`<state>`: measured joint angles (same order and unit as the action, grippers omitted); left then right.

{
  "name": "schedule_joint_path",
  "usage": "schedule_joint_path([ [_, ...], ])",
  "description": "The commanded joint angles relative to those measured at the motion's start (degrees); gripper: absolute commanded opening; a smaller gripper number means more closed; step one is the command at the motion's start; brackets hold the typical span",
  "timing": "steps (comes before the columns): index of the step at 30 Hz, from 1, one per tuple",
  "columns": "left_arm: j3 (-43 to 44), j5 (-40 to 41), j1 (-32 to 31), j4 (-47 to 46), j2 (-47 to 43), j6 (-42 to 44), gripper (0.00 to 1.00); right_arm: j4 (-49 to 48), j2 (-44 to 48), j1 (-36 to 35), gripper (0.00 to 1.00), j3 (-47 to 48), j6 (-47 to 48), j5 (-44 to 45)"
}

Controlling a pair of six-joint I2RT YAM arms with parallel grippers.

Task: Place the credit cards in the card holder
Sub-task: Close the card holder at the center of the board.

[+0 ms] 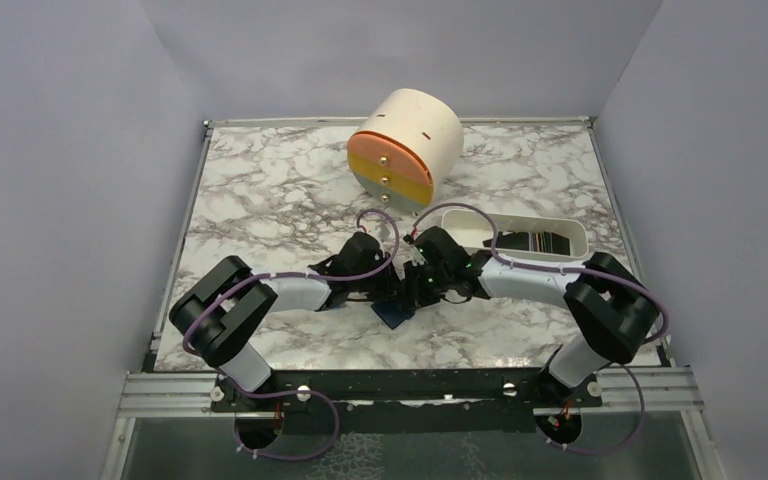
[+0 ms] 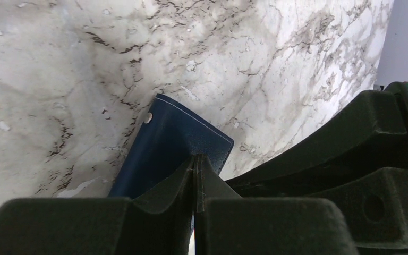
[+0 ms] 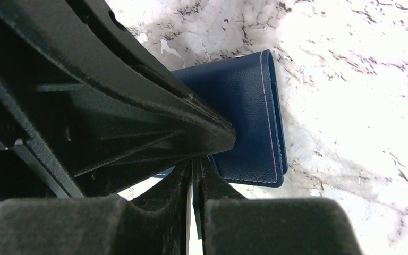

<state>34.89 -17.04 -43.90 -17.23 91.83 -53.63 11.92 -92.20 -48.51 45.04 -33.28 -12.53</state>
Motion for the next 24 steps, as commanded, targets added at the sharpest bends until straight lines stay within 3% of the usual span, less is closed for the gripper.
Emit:
schedule_joint_path([
  [1, -1.5, 4.3, -1.4, 11.6, 0.6, 3.5, 0.07, 5.8, -11.8, -0.3, 0.08, -4.2, 4.3, 6.6],
  [24, 2.0, 8.4, -0.9, 20.3, -10.8, 6.2, 0.12, 5.7, -10.4, -0.1, 0.06, -3.5, 5.6, 4.4],
])
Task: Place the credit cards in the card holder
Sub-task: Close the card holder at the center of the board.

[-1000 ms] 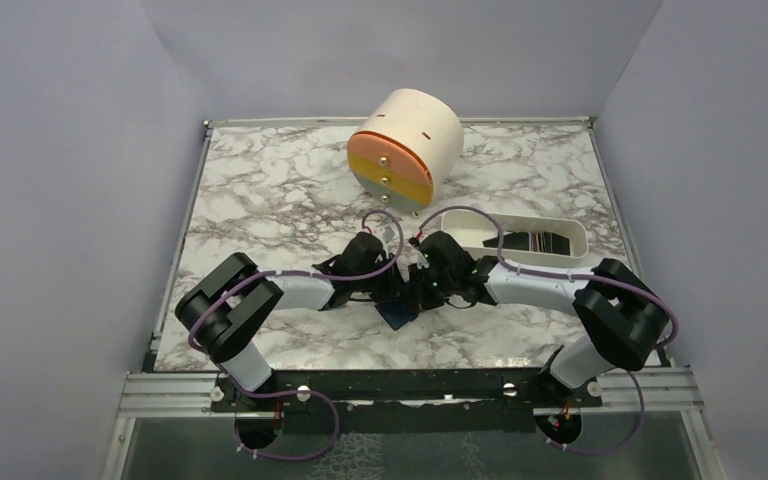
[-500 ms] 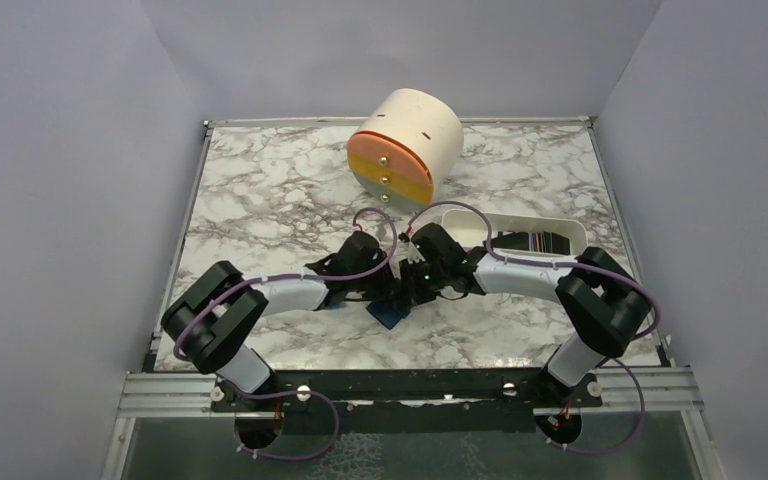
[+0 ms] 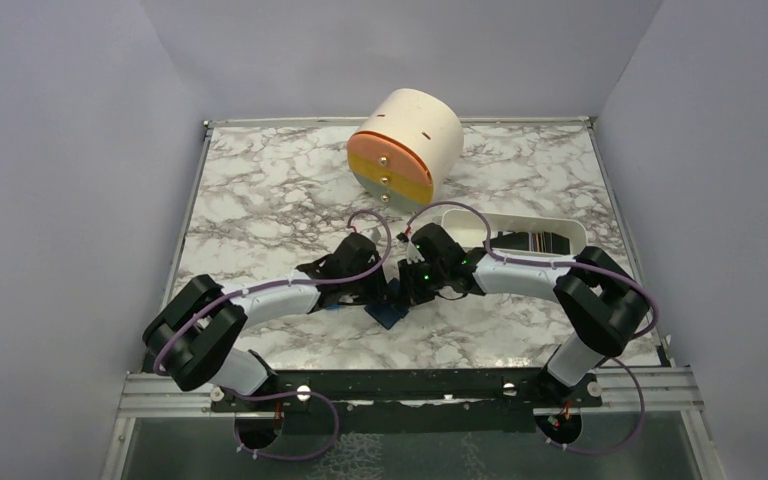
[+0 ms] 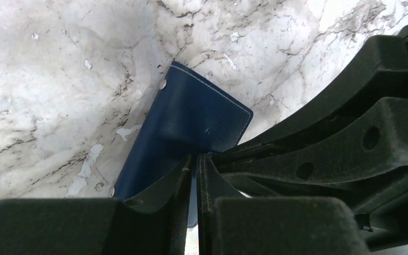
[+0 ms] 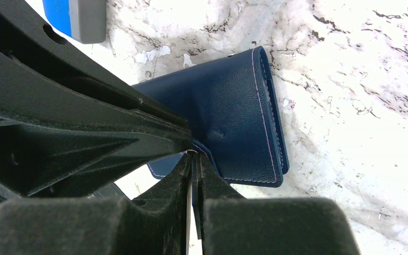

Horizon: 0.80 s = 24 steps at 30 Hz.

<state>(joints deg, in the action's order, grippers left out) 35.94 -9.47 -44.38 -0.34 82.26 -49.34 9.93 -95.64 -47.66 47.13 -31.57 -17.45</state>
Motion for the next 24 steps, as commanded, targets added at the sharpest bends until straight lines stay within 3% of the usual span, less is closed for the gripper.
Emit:
schedule_joint_path([
  [1, 1.0, 0.7, -0.4, 3.4, -0.9, 2.1, 0.12, 7.5, -7.0, -0.9, 0.06, -5.6, 3.8, 9.3],
  [14, 0.0, -3.0, -0.5, 2.1, 2.5, 4.9, 0.03, 6.3, -5.6, -1.0, 0.05, -5.7, 3.7, 8.7],
  [24, -3.0, -0.8, -0.9, 4.0, 4.2, 5.4, 0.0, 6.7, -6.6, -0.8, 0.05, -2.4, 3.2, 6.8],
])
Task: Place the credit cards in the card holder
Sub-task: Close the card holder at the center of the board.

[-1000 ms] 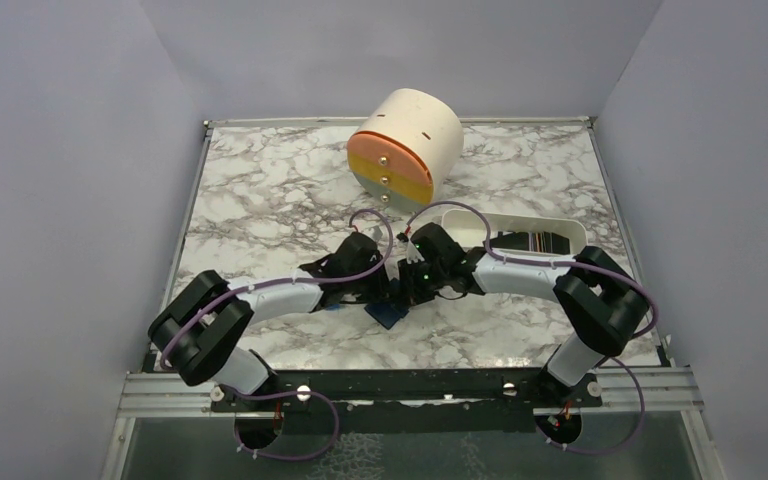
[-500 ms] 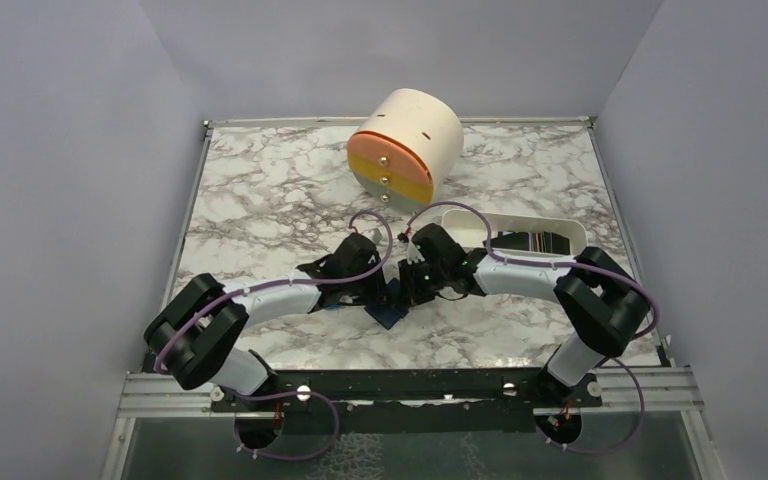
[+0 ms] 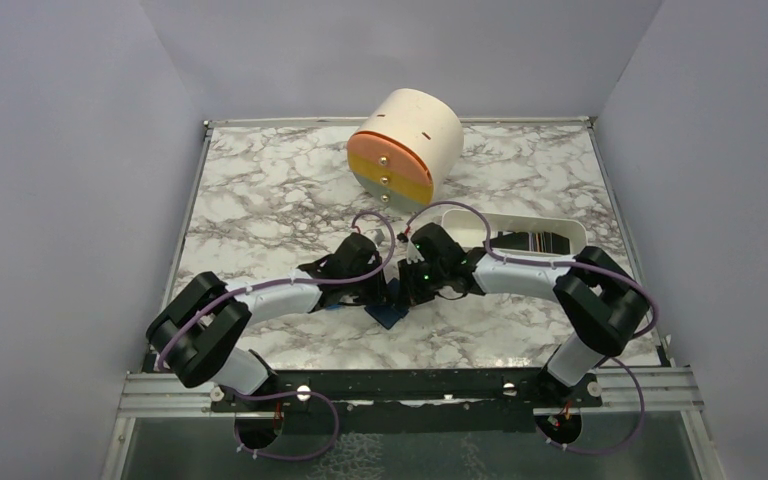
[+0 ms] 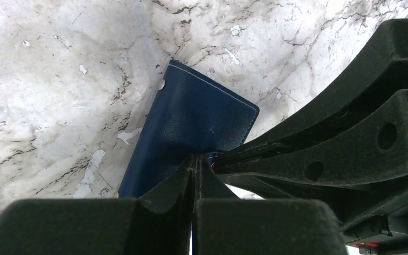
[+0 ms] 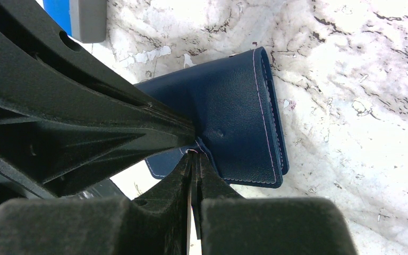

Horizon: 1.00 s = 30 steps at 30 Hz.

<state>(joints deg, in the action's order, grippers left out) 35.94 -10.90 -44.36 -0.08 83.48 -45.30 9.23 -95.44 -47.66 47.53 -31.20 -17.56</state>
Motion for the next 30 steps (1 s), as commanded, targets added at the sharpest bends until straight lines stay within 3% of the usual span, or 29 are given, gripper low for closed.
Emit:
schedule_joint_path([
  [1, -3.4, 1.0, -1.0, 3.7, 3.0, 1.3, 0.0, 7.6, -6.8, -0.9, 0.05, -2.4, 2.6, 6.5],
  [19, -6.0, 4.0, -1.1, 2.5, 2.8, 0.3, 0.0, 4.2, 4.0, -0.9, 0.04, -2.9, -2.8, 5.4],
  [30, -2.6, 5.6, -1.0, 6.2, 0.7, 0.3, 0.0, 1.0, 3.3, -0.8, 0.04, -1.9, -2.3, 4.0],
])
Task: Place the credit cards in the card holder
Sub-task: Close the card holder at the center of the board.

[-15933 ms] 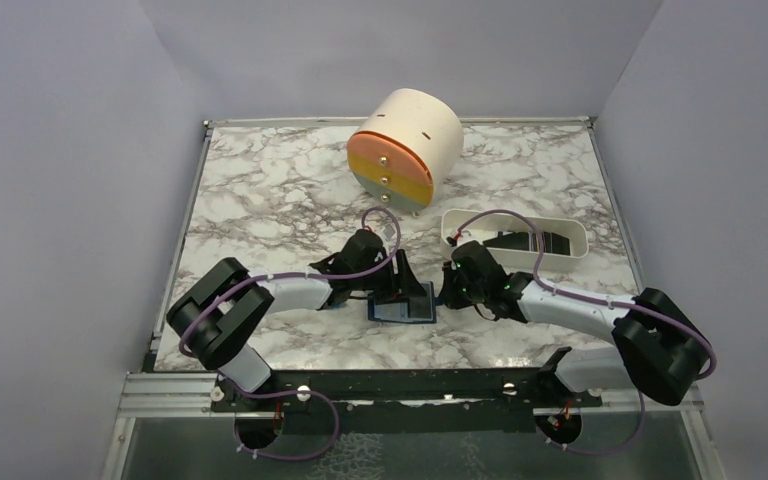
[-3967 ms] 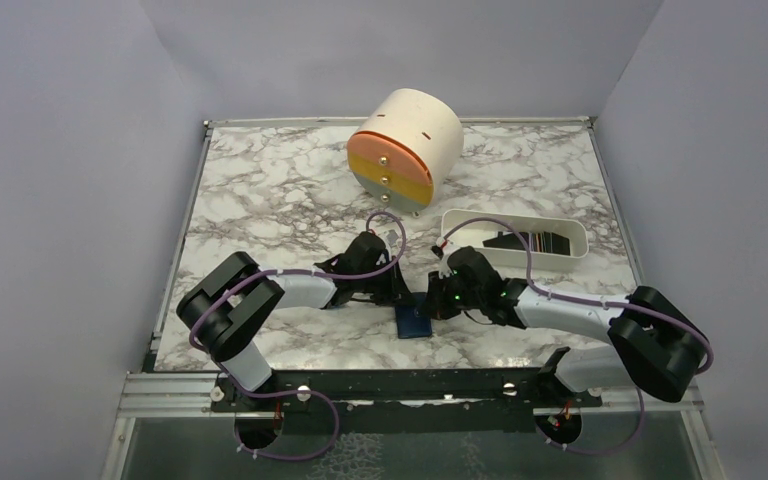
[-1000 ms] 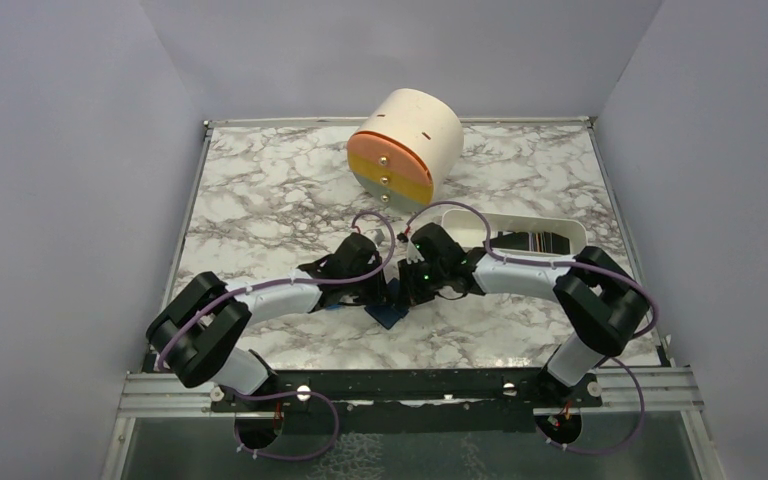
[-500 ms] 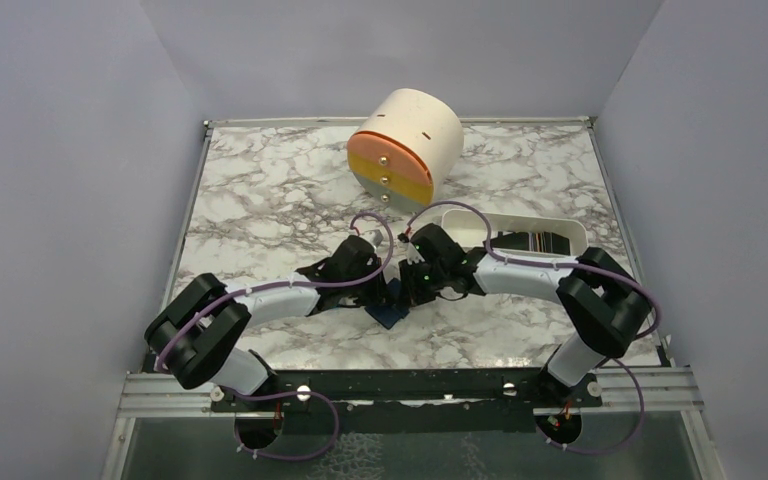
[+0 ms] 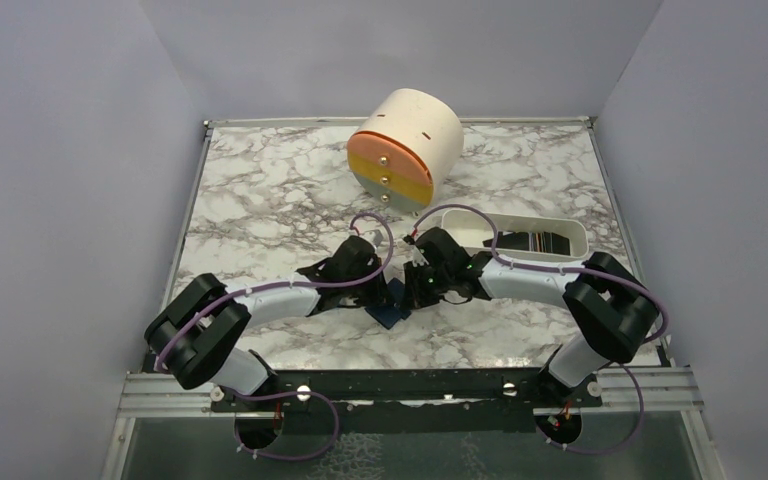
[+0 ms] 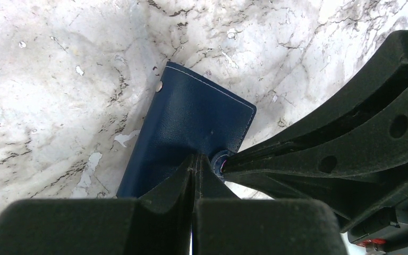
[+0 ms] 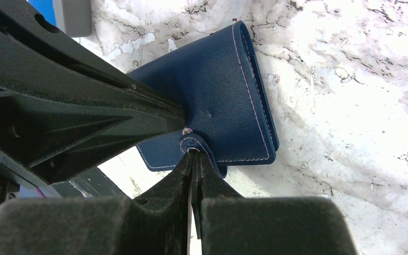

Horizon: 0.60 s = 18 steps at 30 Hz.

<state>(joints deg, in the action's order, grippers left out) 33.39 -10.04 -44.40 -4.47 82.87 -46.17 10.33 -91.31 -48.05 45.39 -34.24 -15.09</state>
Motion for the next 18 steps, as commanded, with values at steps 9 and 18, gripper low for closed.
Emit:
schedule_joint_path([
  [9, 6.5, 9.4, -0.4, 18.1, -4.9, 2.5, 0.07, -1.1, 3.6, -0.5, 0.05, -2.7, 1.7, -0.3],
  [18, 5.9, 9.8, 0.5, 18.9, -3.1, 4.3, 0.18, -1.7, 4.9, -0.4, 0.05, -2.9, 1.8, -0.6],
])
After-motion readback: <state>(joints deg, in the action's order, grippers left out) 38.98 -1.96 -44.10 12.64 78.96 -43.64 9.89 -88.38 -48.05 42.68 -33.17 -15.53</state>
